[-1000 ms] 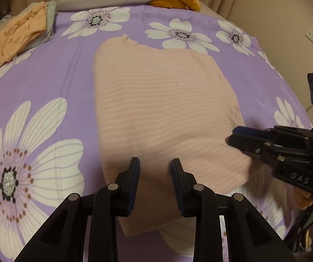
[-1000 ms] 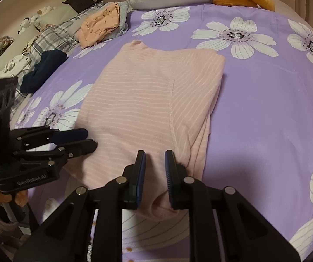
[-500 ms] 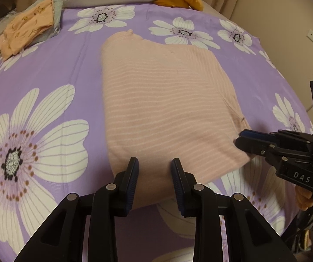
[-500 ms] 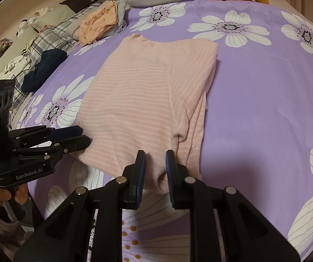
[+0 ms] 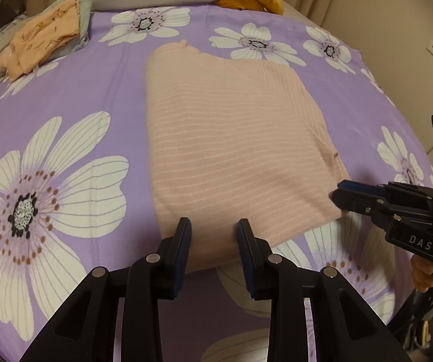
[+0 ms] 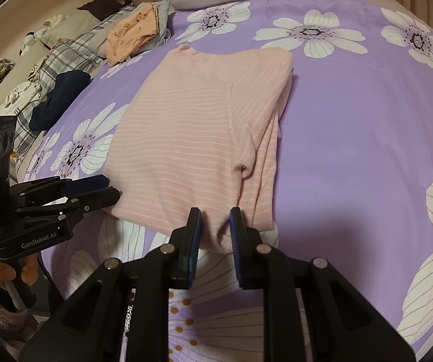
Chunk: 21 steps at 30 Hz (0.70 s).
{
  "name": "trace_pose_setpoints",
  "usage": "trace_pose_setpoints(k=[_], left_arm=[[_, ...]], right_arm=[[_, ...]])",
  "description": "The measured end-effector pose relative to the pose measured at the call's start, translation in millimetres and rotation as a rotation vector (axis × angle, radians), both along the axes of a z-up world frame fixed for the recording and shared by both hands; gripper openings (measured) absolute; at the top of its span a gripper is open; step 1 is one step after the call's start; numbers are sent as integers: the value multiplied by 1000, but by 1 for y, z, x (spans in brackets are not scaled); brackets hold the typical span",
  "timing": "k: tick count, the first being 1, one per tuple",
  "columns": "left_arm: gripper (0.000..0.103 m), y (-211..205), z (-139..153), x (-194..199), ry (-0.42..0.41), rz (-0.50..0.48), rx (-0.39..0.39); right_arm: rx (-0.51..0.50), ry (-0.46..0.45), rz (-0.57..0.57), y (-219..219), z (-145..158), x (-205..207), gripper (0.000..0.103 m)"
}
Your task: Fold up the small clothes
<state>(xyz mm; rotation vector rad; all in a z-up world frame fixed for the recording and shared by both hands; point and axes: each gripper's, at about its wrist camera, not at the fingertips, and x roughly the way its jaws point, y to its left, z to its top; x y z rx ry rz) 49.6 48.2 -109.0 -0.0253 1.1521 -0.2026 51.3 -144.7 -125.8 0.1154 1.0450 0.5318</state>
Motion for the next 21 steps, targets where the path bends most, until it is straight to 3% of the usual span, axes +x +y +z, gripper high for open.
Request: trace_pose_setpoints(k=[12,19,21], left_arm=[[31,-1,3,-9,-1,11,14],[31,3,7,-18,6,30,33],[41,4,9,-21,14,47,53]], right_arm=[[-2,8,-5,-2,0,-7,21],[-8,7,0,-4,6,-15,27],[-14,2,2,-3,9,-18,32]])
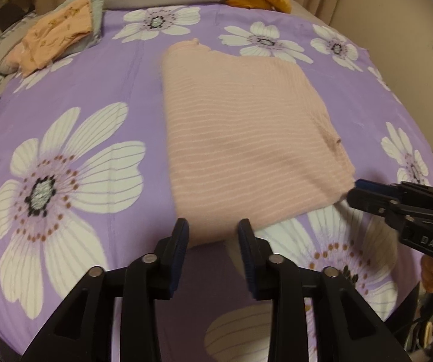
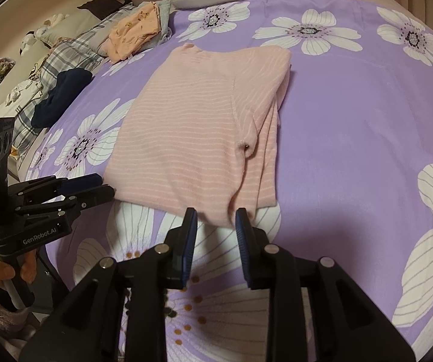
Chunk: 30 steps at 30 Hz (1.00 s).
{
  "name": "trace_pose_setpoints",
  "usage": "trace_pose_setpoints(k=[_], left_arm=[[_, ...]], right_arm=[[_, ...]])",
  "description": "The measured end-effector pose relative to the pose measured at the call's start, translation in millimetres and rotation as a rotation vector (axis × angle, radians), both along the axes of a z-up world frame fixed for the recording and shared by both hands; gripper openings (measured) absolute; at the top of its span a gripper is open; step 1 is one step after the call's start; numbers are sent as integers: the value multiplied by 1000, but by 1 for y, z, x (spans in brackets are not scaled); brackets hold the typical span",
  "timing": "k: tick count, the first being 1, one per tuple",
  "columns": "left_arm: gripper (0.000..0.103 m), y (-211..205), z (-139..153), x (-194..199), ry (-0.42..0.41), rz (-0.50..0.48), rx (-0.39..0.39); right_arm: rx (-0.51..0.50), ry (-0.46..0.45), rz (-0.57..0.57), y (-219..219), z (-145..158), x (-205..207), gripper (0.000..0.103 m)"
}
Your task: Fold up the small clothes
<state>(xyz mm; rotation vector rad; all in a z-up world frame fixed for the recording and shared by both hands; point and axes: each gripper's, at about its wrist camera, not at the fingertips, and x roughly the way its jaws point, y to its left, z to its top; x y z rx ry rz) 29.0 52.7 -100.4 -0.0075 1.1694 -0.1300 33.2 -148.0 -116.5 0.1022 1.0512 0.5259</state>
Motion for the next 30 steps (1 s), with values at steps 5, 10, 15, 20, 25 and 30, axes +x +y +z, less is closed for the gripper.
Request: trace_pose_setpoints(k=[5,10,15,20,25,30], left_arm=[[51,7,10,-11,-15,36,6],[73,11,28,-19,-53,64,0],[80,15,45,-26,-96,82,-10],[83,16,59,-29,-116,98,5],[89,21,68,-31,-117,129,7],[95,20,80,-33,-138,155,27]], right_arm=[[-4,-27,-6,0,13,-11,53],[-43,-69,-41,2,30,-18,70],[-22,-105,-63,-1,45,-24,86],[-16,-154,-70,0,62,-33,103],[-23,-192,-87,0,76,-36,103],[-47,-223,-109,3,88,-40,103]])
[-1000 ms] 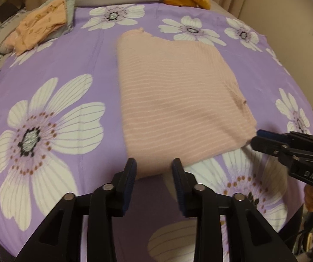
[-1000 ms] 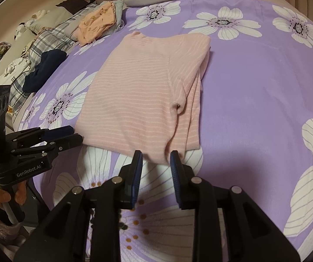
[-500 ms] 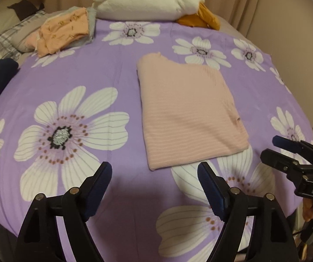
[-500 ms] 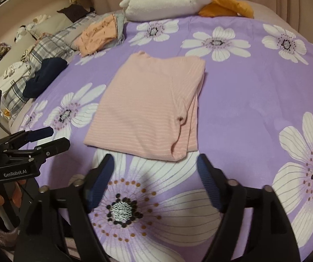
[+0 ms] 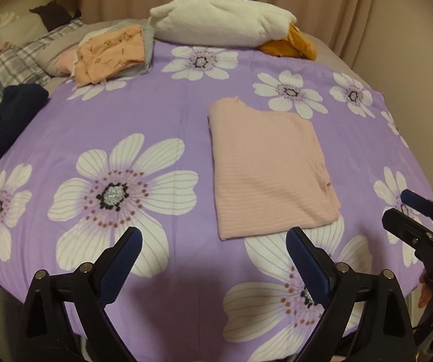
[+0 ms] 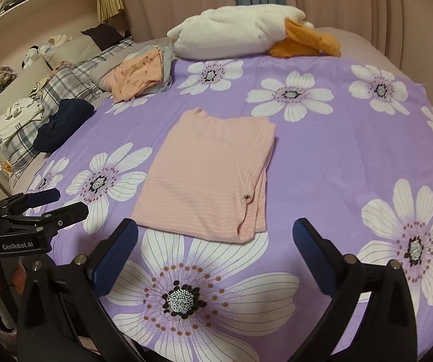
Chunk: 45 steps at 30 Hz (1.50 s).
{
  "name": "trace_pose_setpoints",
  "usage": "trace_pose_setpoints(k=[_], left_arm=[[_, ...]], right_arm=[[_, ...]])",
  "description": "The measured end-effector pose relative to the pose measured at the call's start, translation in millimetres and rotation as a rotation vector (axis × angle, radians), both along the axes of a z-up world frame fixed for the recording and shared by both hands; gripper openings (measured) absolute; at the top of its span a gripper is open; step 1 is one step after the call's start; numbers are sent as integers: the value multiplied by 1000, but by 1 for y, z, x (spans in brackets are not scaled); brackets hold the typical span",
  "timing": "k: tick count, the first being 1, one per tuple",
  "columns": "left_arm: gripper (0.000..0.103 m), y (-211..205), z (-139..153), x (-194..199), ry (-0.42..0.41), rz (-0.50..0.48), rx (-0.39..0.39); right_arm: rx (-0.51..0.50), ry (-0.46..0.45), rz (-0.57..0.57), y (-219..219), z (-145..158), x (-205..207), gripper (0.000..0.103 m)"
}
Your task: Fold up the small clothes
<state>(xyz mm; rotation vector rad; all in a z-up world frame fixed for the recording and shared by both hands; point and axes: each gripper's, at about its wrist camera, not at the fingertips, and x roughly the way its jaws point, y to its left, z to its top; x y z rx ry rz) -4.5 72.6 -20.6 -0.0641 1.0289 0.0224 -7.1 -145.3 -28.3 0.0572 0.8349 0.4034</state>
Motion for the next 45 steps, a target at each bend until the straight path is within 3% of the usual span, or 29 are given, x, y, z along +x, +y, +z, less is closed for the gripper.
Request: trace_pose_setpoints(k=[3,8,45], left_arm=[[95,-3,3,0,-1,1,16],[95,-8,-1,-1,20,-9,25],[95,-17,-7,3,43,-20,37]], right_arm=[[-25,-6,-14,3,-3,1,103],[-22,59,-27,6,-20,6,103],[-36,70,-26,11,-22,7,103]])
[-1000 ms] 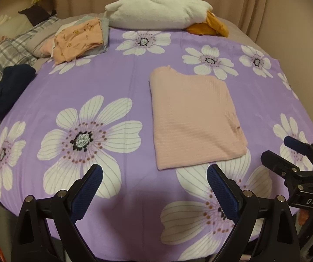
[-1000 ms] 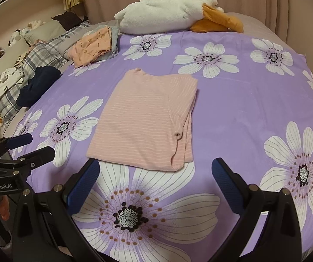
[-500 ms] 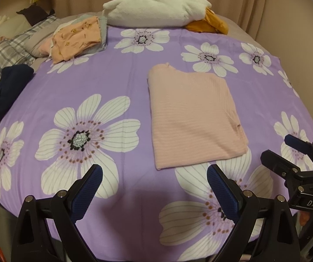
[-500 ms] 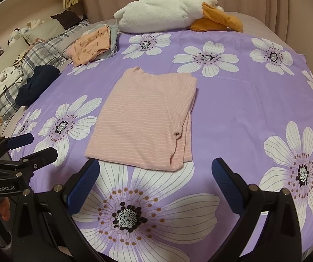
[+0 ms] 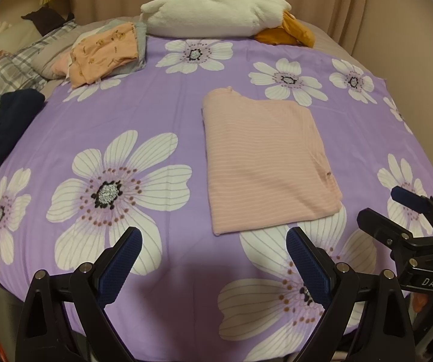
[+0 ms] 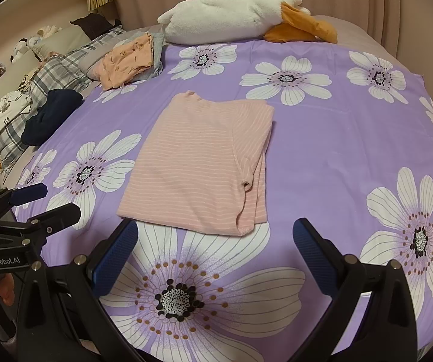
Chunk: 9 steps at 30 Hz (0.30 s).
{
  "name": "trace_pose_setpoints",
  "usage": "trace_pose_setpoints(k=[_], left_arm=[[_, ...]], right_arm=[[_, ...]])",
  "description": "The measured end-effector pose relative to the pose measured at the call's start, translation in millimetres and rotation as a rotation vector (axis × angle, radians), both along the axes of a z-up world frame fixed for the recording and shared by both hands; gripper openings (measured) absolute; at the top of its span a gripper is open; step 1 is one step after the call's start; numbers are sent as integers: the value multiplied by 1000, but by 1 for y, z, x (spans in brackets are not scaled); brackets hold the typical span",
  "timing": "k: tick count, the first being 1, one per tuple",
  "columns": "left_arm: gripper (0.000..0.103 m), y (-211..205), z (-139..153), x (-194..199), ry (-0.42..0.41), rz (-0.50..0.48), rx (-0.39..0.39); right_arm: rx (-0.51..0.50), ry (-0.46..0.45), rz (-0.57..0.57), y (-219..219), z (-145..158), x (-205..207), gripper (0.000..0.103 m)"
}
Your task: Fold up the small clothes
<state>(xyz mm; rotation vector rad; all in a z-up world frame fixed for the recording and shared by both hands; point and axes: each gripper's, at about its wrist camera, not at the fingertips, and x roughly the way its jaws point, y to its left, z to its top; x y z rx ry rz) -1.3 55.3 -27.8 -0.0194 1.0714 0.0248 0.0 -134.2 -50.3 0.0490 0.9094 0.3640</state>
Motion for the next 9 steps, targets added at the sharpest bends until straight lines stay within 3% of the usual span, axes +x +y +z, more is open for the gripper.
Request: trace_pose_setpoints(k=[9], left_arm=[[95,0,-1,2,3,7,4]], right_arm=[[2,1,0,1,0,-1,103]])
